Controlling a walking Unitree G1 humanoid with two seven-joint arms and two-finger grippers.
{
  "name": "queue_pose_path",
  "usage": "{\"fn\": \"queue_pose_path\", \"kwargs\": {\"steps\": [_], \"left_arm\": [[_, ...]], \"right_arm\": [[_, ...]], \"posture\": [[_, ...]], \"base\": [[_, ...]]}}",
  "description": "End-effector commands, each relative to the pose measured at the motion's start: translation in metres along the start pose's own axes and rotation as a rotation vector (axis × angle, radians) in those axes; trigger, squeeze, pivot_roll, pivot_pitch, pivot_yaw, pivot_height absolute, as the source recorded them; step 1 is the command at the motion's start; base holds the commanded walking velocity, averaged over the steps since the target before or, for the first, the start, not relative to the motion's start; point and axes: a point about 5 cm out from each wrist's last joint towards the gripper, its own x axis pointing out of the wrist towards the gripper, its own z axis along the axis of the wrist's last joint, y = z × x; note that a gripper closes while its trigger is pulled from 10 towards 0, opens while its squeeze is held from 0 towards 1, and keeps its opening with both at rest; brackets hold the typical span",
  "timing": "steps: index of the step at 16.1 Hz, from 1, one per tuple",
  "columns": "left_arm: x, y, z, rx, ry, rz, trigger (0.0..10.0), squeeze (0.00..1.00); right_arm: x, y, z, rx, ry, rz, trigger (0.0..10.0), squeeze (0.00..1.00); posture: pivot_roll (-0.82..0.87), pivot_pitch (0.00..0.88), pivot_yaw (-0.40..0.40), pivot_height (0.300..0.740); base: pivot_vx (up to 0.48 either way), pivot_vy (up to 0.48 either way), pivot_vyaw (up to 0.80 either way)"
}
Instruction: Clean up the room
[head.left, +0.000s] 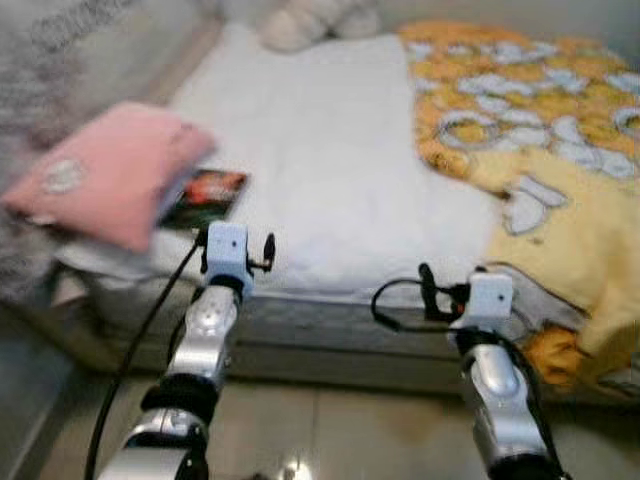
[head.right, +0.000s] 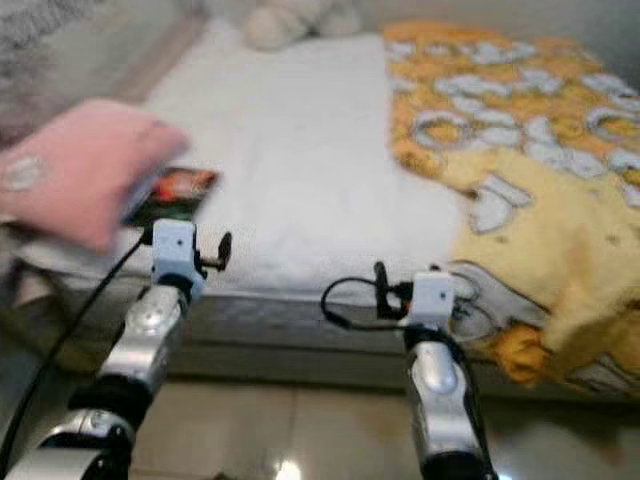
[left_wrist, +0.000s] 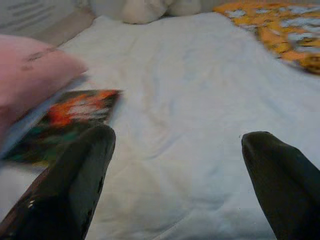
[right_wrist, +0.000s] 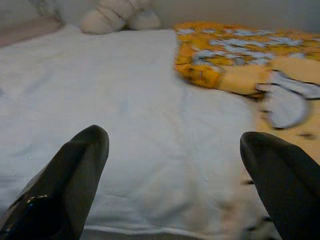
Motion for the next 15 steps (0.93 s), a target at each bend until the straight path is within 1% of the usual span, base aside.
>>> {"fn": "queue_pose_path", "kwargs": {"steps": [1,3,5,7,9,11,12,13,15], "left_arm": [[-0.002,-0.006,0.001,0.005,-0.02,-0.029,10.0,0.0],[-0.001,-0.009,0.002,-0.005,-0.029,-0.04,10.0,0.0],[-0.001,-0.012,0.005,-0.02,-0.053,-0.052,10.0,0.0],[-0.004,-0.014,0.004,-0.033,-0.065,-0.047,10.0,0.0],[-0.004,-0.01,0.003,-0.06,-0.056,-0.02,10.0,0.0],[-0.002,-0.004,0.005,-0.046,-0.064,-0.029,10.0,0.0],[-0.001,-0.002,0.008,-0.024,-0.076,-0.043,10.0,0.0],[0.001,-0.001,0.01,-0.021,-0.079,-0.047,10.0,0.0],[0.003,-0.008,0.014,-0.025,-0.089,-0.079,10.0,0.0]], "right_arm": [[0.0,-0.004,-0.001,0.003,0.002,-0.009,10.0,0.0],[0.001,0.0,0.001,0.004,-0.01,-0.001,10.0,0.0],[0.002,-0.003,0.001,0.003,-0.011,-0.011,10.0,0.0],[0.003,-0.01,0.004,-0.001,-0.026,-0.029,10.0,0.0],[0.003,-0.016,0.009,0.021,-0.064,-0.058,10.0,0.0],[0.002,-0.021,0.01,0.036,-0.076,-0.094,10.0,0.0],[0.001,-0.023,0.009,0.031,-0.072,-0.1,10.0,0.0],[0.0,-0.024,0.007,0.023,-0.063,-0.102,10.0,0.0],[0.001,-0.022,0.006,0.016,-0.057,-0.09,10.0,0.0]], "posture": [[0.03,0.0,0.015,0.74],[0.03,0.0,0.015,0.74],[0.03,0.0,0.015,0.74],[0.02,0.0,0.017,0.74],[0.02,0.0,0.019,0.74],[0.01,0.0,0.024,0.74],[0.01,0.0,0.029,0.74],[0.01,0.0,0.029,0.74],[0.01,0.0,0.029,0.74]], "base": [[0.259,-0.401,0.0],[0.259,-0.401,0.0],[0.126,-0.414,0.0],[0.0,-0.427,0.0],[0.0,-0.435,0.0],[0.0,-0.435,0.0],[0.0,-0.435,0.0],[0.0,-0.435,0.0],[0.0,-0.435,0.0]]}}
